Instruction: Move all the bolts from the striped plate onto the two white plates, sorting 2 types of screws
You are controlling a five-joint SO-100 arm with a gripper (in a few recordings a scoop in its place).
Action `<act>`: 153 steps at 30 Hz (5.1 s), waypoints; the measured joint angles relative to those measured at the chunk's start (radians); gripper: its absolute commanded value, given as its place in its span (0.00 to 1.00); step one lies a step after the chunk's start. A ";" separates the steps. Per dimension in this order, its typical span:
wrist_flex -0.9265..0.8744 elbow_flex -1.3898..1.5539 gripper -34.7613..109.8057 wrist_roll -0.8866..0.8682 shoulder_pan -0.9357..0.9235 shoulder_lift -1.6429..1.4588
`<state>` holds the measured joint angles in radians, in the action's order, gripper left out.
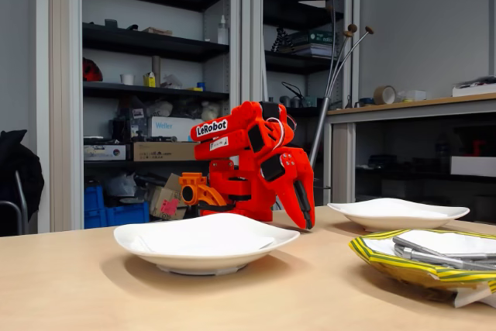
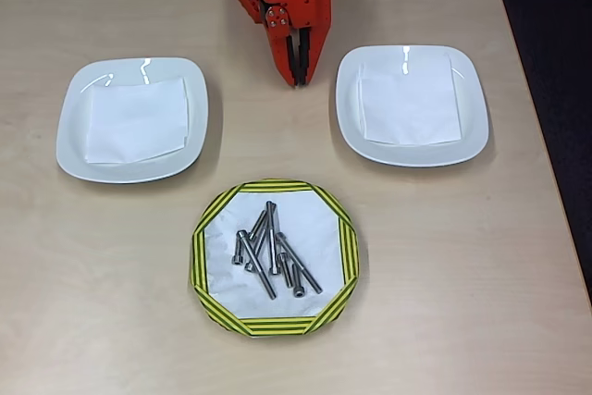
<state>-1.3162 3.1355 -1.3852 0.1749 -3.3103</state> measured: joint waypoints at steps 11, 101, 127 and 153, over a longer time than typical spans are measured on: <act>0.000 0.000 0.24 0.000 0.000 0.000; 0.298 -1.999 0.32 0.558 -0.201 2.306; 0.029 -2.519 0.24 0.512 -0.196 2.638; -0.371 -2.487 0.24 0.460 -0.344 2.393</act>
<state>-1.6874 0.6489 -0.9250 -0.1687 -0.9173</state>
